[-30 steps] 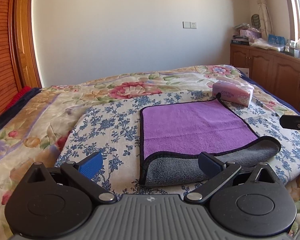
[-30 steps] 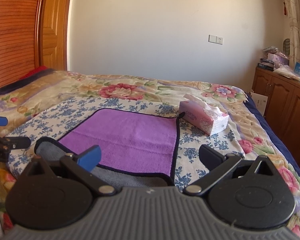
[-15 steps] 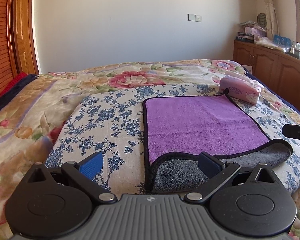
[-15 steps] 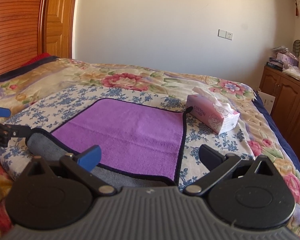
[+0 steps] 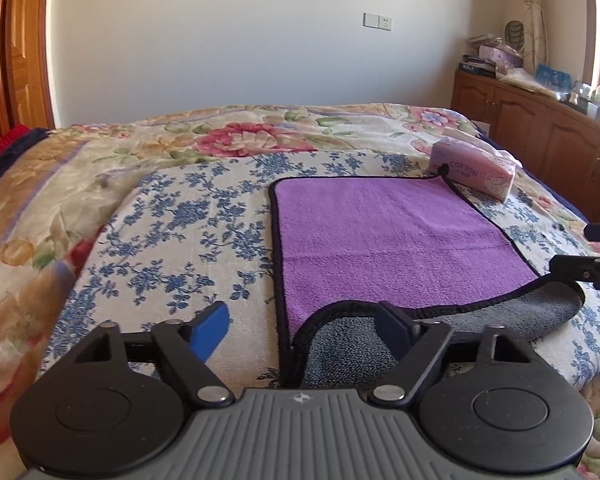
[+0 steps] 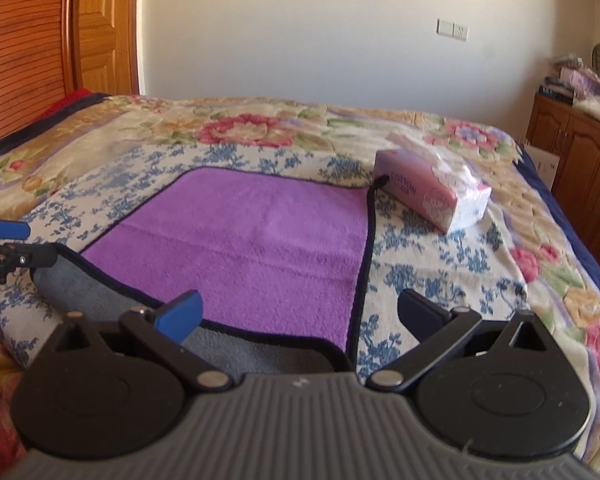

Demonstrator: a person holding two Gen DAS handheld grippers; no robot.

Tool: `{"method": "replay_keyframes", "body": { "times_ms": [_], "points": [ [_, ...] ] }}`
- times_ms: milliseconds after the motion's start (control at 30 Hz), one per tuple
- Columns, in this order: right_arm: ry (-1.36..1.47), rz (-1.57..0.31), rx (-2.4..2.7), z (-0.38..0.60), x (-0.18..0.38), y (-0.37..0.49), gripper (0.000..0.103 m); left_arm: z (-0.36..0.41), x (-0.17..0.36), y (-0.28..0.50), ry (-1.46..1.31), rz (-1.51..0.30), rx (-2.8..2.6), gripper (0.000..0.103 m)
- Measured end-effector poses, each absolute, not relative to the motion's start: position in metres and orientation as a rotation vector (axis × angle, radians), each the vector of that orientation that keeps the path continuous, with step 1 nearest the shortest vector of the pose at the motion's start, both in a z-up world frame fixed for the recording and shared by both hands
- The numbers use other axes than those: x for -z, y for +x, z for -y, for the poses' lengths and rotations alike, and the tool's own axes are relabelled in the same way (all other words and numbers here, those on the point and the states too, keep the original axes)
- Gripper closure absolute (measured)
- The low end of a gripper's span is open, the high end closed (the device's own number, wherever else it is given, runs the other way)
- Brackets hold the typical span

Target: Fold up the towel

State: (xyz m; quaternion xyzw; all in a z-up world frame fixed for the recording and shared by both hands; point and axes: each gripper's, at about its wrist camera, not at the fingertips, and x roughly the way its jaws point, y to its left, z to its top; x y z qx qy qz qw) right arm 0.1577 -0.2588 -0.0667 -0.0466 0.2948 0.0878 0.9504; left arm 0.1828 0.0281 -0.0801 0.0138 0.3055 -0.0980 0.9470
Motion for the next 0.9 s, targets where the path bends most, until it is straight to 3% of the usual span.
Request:
{"method": "replay_keyframes", "body": {
  "times_ms": [333,400,467,700,900],
  "points": [
    [-0.037,-0.700,-0.188,0.269,0.075,0.168,0.001,-0.023,0.086,0.187,0.025,-0.666,0.260,0.052],
    [-0.024,-0.721,-0.190,0.271,0.076,0.169,0.001,-0.022,0.087,0.187,0.025,-0.671,0.262,0.054],
    [-0.012,-0.742,-0.192,0.273,0.078,0.170,0.010,-0.023,0.088,0.187,0.023,-0.676,0.263,0.054],
    [0.020,-0.796,-0.201,0.279,0.083,0.173,0.015,-0.022,0.090,0.187,0.017,-0.694,0.264,0.060],
    [0.049,-0.835,-0.219,0.283,0.086,0.176,0.027,-0.022,0.091,0.188,0.018,-0.702,0.265,0.063]
  ]
}}
